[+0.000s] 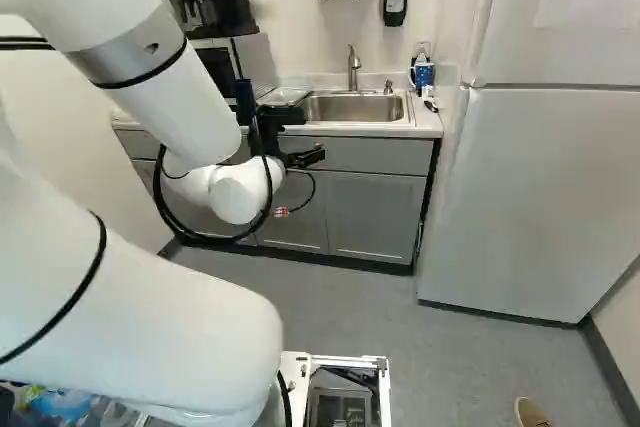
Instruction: Rinse the cup and place it in the tray
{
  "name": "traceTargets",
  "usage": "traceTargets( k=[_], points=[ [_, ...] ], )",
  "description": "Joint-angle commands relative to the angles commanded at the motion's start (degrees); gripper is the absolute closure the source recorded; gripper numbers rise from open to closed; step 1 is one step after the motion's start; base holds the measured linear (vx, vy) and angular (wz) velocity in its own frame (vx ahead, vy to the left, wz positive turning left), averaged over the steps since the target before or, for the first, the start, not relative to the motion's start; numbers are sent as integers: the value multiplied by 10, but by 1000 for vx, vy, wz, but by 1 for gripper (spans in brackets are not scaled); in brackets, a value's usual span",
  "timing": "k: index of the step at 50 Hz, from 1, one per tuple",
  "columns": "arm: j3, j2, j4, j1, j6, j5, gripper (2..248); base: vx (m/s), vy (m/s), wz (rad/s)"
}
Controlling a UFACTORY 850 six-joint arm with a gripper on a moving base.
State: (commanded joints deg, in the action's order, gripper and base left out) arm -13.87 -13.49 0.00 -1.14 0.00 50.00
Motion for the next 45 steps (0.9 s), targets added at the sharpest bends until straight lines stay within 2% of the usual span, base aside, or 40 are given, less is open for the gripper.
traceTargets(
  k=[45],
  points=[
    [-68, 7, 0, -1, 0, -3, 3, 0, 0, 0]
  ],
)
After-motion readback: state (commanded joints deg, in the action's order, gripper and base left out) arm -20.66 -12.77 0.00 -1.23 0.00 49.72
